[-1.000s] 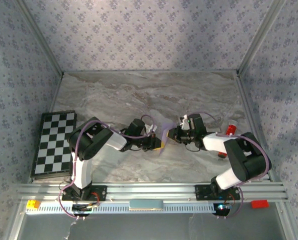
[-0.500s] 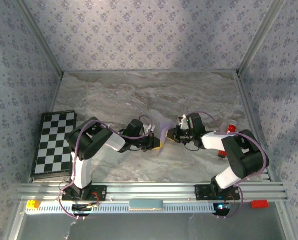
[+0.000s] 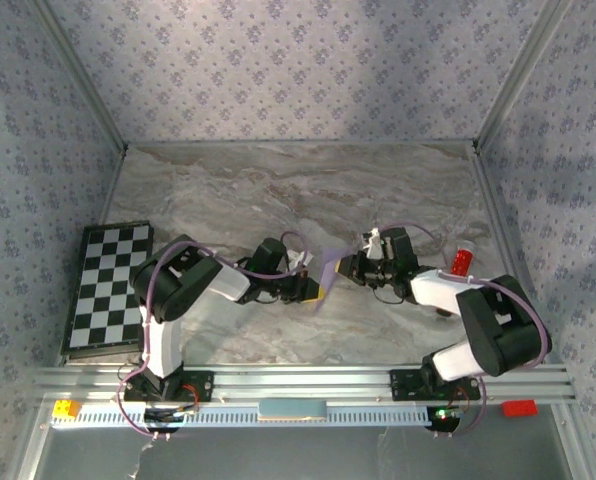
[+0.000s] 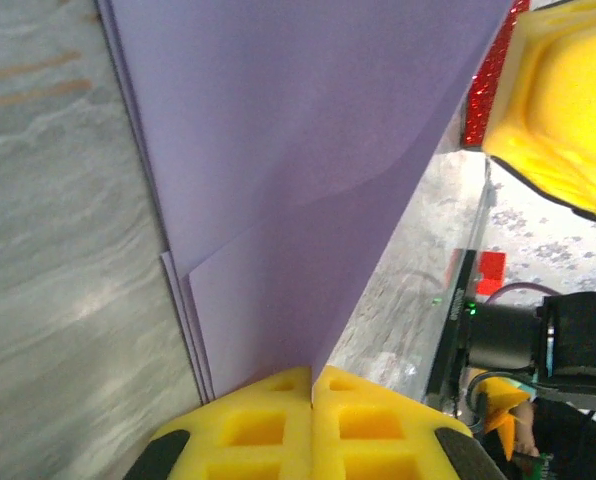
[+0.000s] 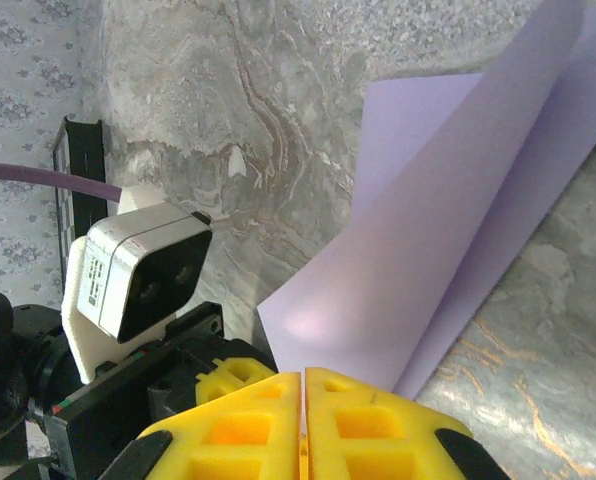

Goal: Fold a paper plane with a square sheet of paper (pick it up from the middle)
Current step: Fold the wing for the fifth time at the center of the table.

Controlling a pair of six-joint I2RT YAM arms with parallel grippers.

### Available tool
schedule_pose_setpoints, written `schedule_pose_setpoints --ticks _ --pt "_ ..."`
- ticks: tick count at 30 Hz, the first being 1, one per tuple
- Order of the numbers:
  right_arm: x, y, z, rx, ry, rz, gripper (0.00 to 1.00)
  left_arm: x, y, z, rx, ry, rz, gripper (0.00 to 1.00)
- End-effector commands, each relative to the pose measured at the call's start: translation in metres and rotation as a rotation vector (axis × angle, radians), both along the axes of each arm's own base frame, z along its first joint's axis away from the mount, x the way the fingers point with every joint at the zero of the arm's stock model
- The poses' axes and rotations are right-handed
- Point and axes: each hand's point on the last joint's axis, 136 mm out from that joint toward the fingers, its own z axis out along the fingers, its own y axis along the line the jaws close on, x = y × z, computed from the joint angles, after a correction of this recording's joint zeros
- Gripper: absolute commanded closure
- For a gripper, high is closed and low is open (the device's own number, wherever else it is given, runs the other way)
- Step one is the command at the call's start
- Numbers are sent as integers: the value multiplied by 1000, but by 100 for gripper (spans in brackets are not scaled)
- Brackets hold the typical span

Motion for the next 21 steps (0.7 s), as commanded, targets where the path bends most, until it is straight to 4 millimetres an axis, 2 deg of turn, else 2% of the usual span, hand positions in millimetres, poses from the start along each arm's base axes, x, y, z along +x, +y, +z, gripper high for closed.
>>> schedule_pose_setpoints --ticks 1,5,10,21 --pt "-7 -4 -1 -9 12 -12 89 -7 14 -5 63 -61 -45 100" --pt "-13 -1 4 -6 -3 8 89 -10 21 -4 74 -129 -57 100" --pt "-18 13 8 -5 -25 66 89 -14 22 -13 85 -39 -60 100" --pt "-10 39 6 12 -22 154 89 -10 27 -24 56 36 35 100"
